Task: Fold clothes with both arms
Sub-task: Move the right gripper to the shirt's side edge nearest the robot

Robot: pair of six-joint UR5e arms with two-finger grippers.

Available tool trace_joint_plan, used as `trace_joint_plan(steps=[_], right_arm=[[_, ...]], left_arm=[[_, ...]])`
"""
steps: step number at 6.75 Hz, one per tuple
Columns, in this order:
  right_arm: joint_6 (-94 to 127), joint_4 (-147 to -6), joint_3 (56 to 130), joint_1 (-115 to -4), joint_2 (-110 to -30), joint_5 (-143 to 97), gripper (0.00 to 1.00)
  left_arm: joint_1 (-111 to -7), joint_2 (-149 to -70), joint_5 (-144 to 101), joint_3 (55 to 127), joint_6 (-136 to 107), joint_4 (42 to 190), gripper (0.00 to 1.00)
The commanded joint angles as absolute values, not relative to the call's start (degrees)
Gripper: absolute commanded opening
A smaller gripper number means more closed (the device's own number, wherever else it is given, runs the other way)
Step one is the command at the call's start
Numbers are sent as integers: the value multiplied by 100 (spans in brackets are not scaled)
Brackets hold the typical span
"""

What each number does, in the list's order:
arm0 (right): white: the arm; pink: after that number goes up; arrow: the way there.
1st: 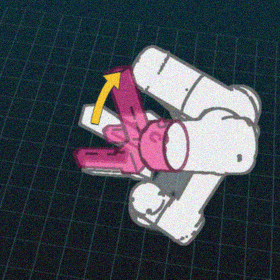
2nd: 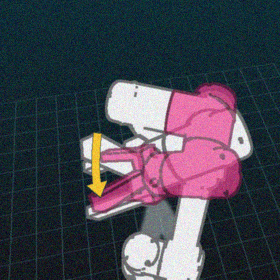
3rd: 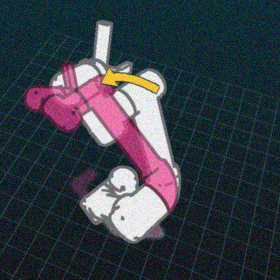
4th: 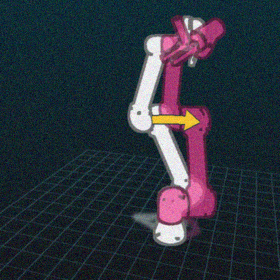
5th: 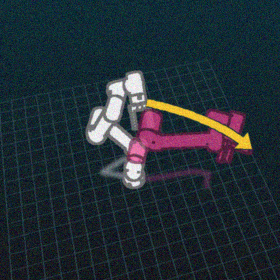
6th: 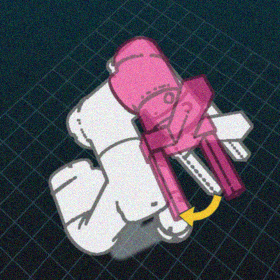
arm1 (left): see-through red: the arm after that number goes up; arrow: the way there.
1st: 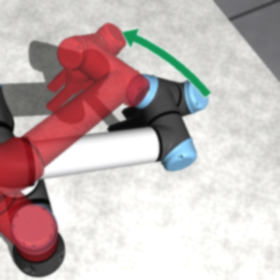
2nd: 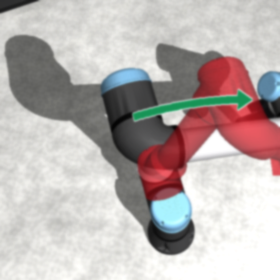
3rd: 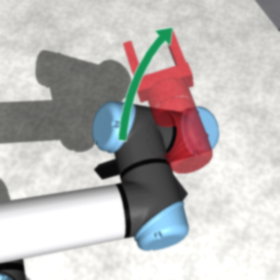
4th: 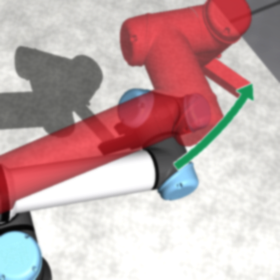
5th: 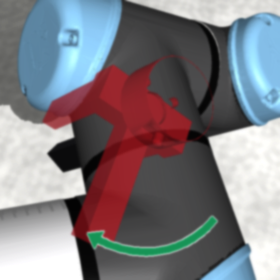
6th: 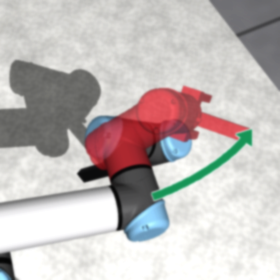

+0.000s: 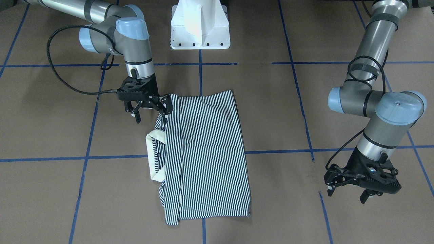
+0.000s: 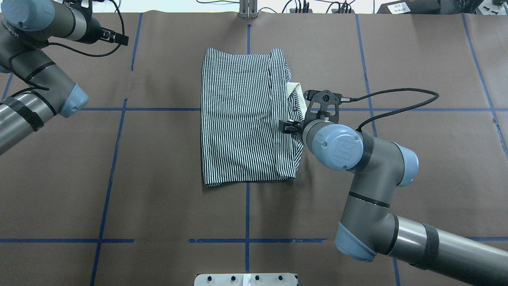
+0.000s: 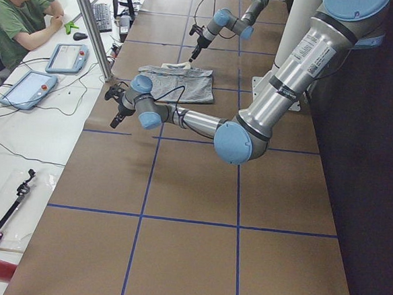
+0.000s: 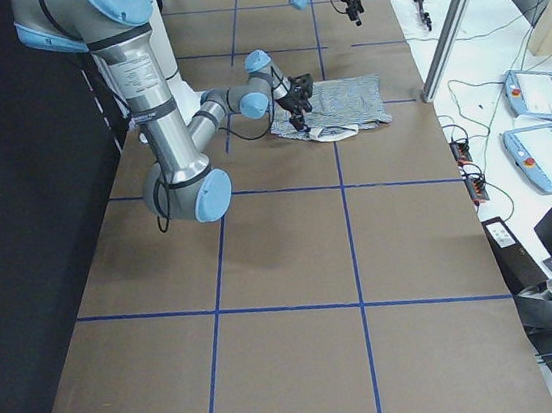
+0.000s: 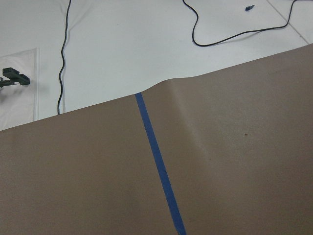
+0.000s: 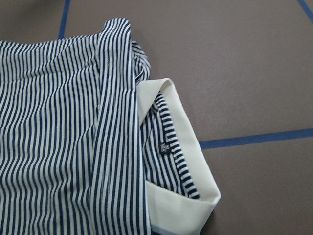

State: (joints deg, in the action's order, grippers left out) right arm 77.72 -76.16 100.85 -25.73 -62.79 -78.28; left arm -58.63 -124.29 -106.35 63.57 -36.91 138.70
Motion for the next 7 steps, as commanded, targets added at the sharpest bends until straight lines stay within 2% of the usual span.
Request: trace_joint_plan(steps=[1,3,5,6,7], right_arm=[[6668,-7928,10151,-2007,-6144,-7220,100],[6033,-8424,10195,-1688,-6022,-6874,98],[5811,-8587,10195,-1521,-5924,-6856,74],[5688,-8587,10187,-1434,-5933,-6855,52],[5600,-8587,10178,-1354,-5941,-6855,41]], left_arm=[[-5862,-12428,-10643,6363,-3691,13869,100],[-5862,-12428,-10767,6363,-3691,13887,100],[-5854,-12428,-10775,6355,-3700,13887,100],[-5854,-12428,-10775,6363,-3700,13887,100],[-5827,-12428,-10775,6363,-3813,13887,100]])
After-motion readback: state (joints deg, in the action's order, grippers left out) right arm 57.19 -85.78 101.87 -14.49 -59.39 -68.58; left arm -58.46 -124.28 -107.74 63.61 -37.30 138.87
